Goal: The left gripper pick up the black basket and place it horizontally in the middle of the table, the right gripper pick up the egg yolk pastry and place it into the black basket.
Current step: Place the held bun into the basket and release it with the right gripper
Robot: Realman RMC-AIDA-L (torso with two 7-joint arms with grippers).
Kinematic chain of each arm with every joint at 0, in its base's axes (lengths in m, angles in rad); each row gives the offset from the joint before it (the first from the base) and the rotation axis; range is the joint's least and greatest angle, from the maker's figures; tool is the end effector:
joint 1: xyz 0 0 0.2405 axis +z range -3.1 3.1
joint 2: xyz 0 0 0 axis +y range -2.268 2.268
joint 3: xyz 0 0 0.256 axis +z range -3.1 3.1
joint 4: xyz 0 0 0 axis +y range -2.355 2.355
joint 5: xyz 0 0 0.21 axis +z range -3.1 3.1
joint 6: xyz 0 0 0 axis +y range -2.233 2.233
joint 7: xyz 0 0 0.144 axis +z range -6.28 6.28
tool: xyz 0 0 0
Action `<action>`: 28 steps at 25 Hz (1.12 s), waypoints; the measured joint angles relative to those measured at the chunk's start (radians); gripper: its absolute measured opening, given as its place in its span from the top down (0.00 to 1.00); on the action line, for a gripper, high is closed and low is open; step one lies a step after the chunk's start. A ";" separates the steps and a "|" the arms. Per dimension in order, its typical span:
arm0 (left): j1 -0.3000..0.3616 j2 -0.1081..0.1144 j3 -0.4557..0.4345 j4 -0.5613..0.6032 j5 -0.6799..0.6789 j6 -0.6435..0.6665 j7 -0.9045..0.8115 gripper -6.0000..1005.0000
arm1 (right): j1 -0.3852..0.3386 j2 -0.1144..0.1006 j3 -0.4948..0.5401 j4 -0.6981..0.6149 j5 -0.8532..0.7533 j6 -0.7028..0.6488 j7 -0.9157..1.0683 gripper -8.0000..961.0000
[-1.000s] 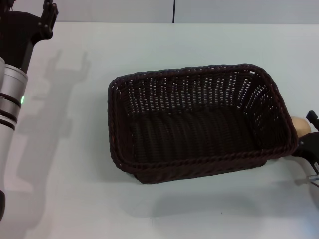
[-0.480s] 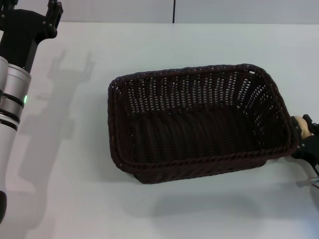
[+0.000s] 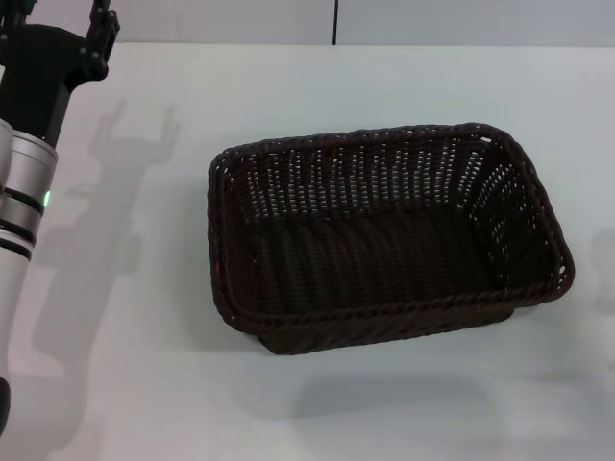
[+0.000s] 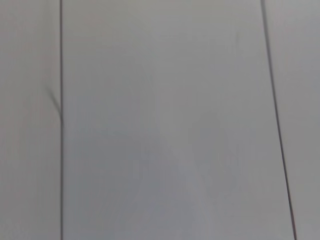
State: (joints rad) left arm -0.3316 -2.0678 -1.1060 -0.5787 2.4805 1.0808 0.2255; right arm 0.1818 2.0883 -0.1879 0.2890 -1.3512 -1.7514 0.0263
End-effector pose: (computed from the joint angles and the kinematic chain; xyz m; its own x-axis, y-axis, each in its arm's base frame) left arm -0.2642 0.3510 0.0021 0.7725 -0.2656 0.5767 0.5773 -0.0842 -0.8121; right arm 0.3299 0.1944 -0.0198 0.6416 0.2479 -0.7259 -0.7289 -0.0975 -0.6776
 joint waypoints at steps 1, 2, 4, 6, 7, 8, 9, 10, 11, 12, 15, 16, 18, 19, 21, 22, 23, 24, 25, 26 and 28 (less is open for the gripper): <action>0.000 0.000 0.000 0.001 0.000 0.000 0.000 0.31 | -0.003 0.000 -0.005 0.001 -0.010 -0.040 0.000 0.79; 0.000 0.000 0.000 0.001 0.000 0.000 0.000 0.31 | -0.005 0.000 -0.008 0.003 -0.025 -0.087 0.000 0.80; 0.002 0.000 0.000 0.004 0.000 0.001 0.000 0.31 | -0.003 0.000 -0.011 0.005 -0.046 -0.125 0.000 0.82; 0.002 0.000 0.000 0.005 0.000 0.001 0.000 0.31 | 0.010 0.000 -0.011 0.009 -0.087 -0.170 0.000 0.83; 0.003 0.000 0.000 0.005 0.000 0.001 0.000 0.31 | 0.027 -0.002 -0.010 0.013 -0.105 -0.176 0.000 0.84; 0.003 -0.001 0.000 0.006 0.000 0.001 0.000 0.31 | 0.061 -0.002 -0.013 0.019 -0.123 -0.167 0.000 0.85; 0.003 -0.001 0.000 0.006 0.000 0.001 0.000 0.31 | 0.061 -0.002 -0.013 0.019 -0.123 -0.167 0.000 0.86; 0.003 -0.001 0.000 0.006 0.000 0.001 0.000 0.31 | 0.080 -0.003 -0.016 0.022 -0.136 -0.150 0.000 0.87; 0.003 -0.001 0.000 0.007 0.000 0.001 0.000 0.31 | 0.100 -0.003 -0.019 0.024 -0.151 -0.131 0.000 0.87; 0.003 -0.001 0.000 0.007 0.000 0.001 0.000 0.31 | 0.117 -0.003 -0.020 0.025 -0.168 -0.108 0.000 0.88; 0.005 -0.002 0.001 0.005 0.000 0.001 -0.001 0.31 | 0.187 -0.007 -0.022 0.046 -0.231 0.008 0.014 0.90; 0.006 -0.002 0.001 0.004 0.000 0.001 -0.001 0.31 | 0.200 -0.007 -0.022 0.049 -0.245 0.035 0.027 0.91; 0.010 -0.001 0.002 0.000 0.000 0.001 -0.002 0.31 | 0.215 -0.009 -0.022 0.046 -0.264 0.068 0.071 0.91; 0.010 -0.001 0.002 0.000 0.000 0.001 -0.002 0.30 | 0.215 -0.009 -0.022 0.046 -0.264 0.068 0.071 0.90; 0.010 -0.001 0.002 -0.002 0.000 0.001 -0.002 0.30 | 0.221 -0.009 -0.023 0.039 -0.271 0.076 0.101 0.87; 0.010 -0.001 0.002 -0.002 0.000 0.001 -0.002 0.30 | 0.221 -0.010 -0.023 0.036 -0.273 0.076 0.108 0.86; 0.009 -0.001 0.002 -0.001 0.000 0.001 -0.002 0.30 | 0.217 -0.010 -0.020 0.033 -0.275 0.069 0.110 0.85; 0.009 -0.001 0.002 -0.001 0.000 0.001 -0.002 0.30 | 0.217 -0.010 -0.020 0.033 -0.275 0.069 0.110 0.83; 0.008 -0.001 0.002 0.000 0.000 0.001 -0.002 0.30 | 0.214 -0.010 -0.019 0.033 -0.275 0.065 0.110 0.82; 0.007 0.000 0.002 0.002 0.000 0.001 -0.002 0.30 | 0.211 -0.010 -0.017 0.032 -0.275 0.061 0.110 0.81; 0.007 0.001 0.002 0.005 0.000 0.000 -0.002 0.30 | 0.185 -0.011 0.006 0.029 -0.271 0.028 0.110 0.78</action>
State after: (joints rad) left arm -0.3247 -2.0665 -1.1044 -0.5737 2.4805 1.0813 0.2239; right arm 0.3667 2.0770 -0.1819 0.3178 -1.6222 -1.7229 0.1359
